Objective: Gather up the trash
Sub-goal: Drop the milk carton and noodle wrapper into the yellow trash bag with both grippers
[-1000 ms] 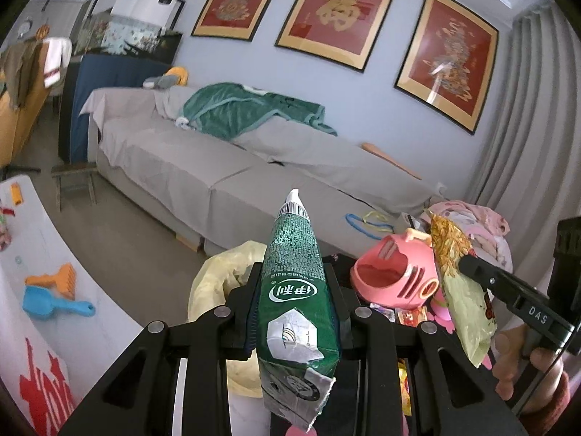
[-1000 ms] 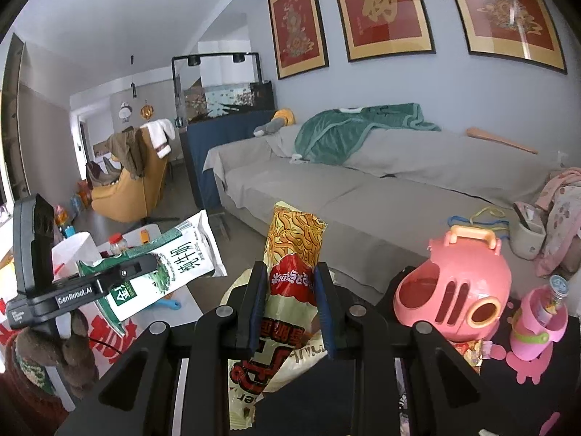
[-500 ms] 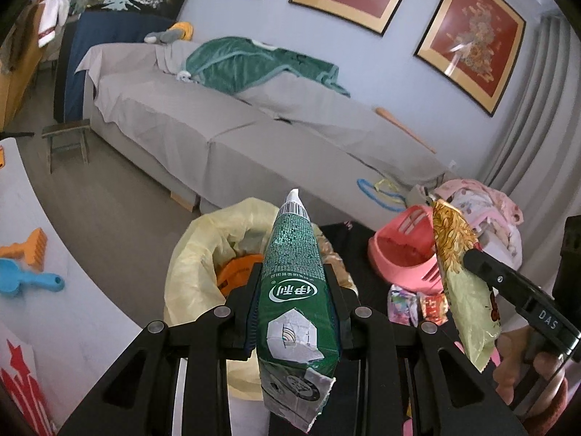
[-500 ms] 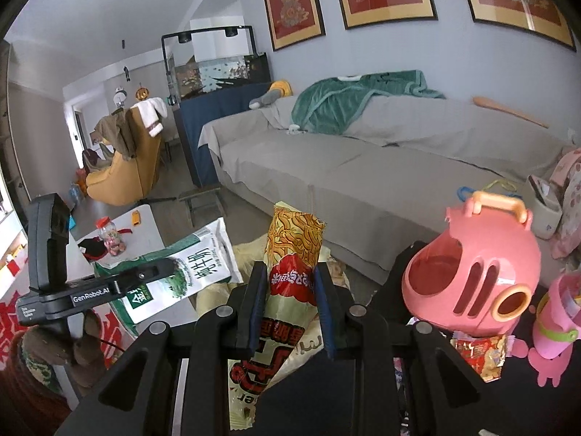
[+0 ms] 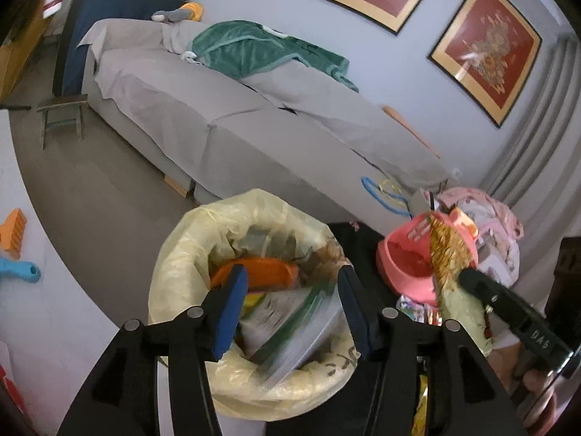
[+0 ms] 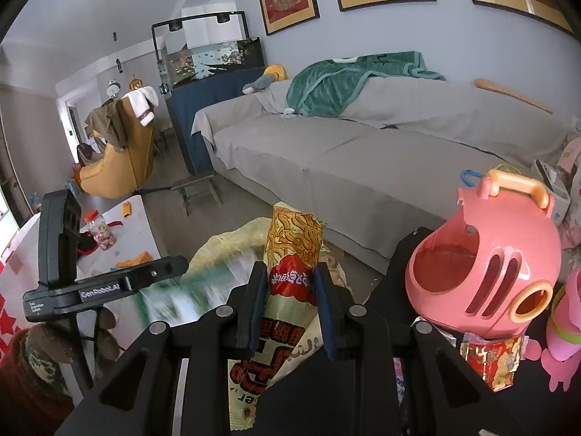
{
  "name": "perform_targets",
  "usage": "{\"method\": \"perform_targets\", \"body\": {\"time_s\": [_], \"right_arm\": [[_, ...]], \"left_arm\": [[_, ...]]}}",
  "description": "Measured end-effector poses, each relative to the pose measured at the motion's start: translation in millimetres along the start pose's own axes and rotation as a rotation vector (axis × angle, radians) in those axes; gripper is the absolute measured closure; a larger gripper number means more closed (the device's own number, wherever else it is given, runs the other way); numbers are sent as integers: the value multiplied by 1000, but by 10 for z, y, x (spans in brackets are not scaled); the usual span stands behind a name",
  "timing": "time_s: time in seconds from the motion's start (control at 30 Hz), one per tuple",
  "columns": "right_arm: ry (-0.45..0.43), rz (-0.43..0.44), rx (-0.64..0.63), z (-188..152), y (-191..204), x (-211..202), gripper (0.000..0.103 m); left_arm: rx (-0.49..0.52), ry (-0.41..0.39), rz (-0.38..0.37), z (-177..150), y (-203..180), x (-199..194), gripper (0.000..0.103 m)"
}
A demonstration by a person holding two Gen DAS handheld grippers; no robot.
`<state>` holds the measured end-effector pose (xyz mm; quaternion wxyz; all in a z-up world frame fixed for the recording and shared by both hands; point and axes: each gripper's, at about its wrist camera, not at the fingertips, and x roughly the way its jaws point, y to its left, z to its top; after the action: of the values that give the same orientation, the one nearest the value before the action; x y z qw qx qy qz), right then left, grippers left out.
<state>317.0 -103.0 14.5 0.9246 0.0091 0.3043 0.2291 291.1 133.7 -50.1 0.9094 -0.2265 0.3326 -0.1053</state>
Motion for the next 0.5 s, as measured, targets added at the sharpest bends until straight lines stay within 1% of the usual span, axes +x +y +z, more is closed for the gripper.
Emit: {"method": "perform_targets", "body": {"time_s": [0.13, 0.37, 0.5], "right_arm": [[5, 5, -14, 31, 69, 122, 78], [17, 29, -51, 129, 248, 426, 78], [64, 75, -82, 143, 464, 709, 78]], "left_arm": [[-35, -26, 29, 0, 149, -84, 50], [-58, -29, 67, -93, 357, -195, 50], [-48, -30, 83, -143, 407, -229, 50]]}}
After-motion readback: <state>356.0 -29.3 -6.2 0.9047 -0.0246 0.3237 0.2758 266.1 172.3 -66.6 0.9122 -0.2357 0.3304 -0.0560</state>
